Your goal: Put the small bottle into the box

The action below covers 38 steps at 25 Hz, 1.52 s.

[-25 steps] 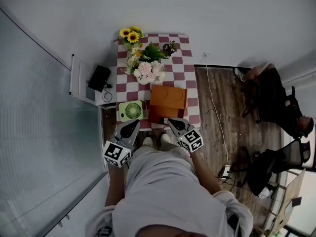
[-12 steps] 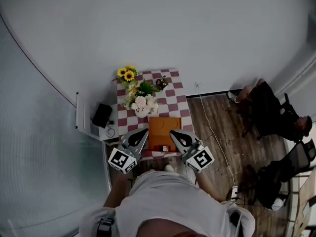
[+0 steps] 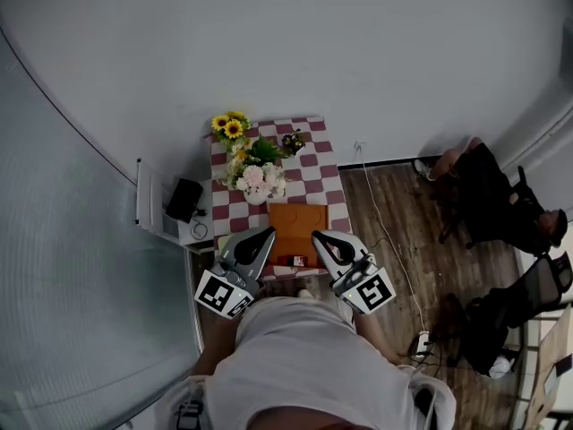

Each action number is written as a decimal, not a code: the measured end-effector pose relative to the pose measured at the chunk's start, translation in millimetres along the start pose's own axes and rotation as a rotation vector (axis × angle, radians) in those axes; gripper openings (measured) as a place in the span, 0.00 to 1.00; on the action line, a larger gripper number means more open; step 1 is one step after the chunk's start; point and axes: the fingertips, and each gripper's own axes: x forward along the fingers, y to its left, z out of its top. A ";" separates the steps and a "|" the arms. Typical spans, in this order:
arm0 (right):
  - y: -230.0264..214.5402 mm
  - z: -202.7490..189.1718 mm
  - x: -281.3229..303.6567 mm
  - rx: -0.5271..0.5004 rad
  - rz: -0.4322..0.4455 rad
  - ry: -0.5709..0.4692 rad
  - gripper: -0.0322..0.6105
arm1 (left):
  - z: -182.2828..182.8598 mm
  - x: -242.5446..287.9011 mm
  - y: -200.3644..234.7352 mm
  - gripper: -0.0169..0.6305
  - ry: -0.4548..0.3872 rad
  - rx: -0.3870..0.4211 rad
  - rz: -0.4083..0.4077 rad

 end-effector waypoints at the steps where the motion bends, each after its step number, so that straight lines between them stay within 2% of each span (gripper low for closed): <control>1: -0.3 -4.4 -3.0 0.008 -0.009 0.011 0.05 | -0.2 -0.2 -2.6 0.02 -0.005 -0.004 0.003; 6: -6.2 -25.7 -16.1 0.050 -0.022 0.069 0.05 | -9.4 -6.6 -10.0 0.02 -0.002 0.010 0.023; 13: -10.0 -27.5 -19.7 0.067 -0.034 0.058 0.05 | -10.7 -11.2 -23.5 0.02 -0.047 0.032 -0.015; 16: -0.4 -27.6 -13.1 0.086 0.000 0.041 0.05 | -26.6 -9.5 -34.1 0.02 0.045 0.104 -0.083; 18: 7.1 -28.2 -7.5 0.104 0.019 0.039 0.05 | -38.3 -9.0 -30.8 0.02 0.104 0.131 -0.065; 22: 17.5 -32.0 -0.5 0.116 0.048 0.045 0.05 | -39.3 -7.8 -16.6 0.02 0.076 0.042 0.012; 25: 14.3 -33.9 1.9 0.117 0.054 0.017 0.05 | -35.1 -5.4 -18.6 0.02 0.037 0.004 -0.020; 30: 9.5 -30.2 4.0 0.103 0.050 -0.001 0.05 | -43.6 -1.9 -23.1 0.02 0.073 0.054 -0.018; 34: 3.7 -33.2 8.1 0.116 0.036 -0.007 0.05 | -45.7 -1.7 -27.6 0.02 0.076 0.038 -0.012; 38: 8.3 -39.4 16.4 0.082 0.074 0.002 0.05 | -49.2 -10.5 -20.5 0.02 0.086 0.016 0.040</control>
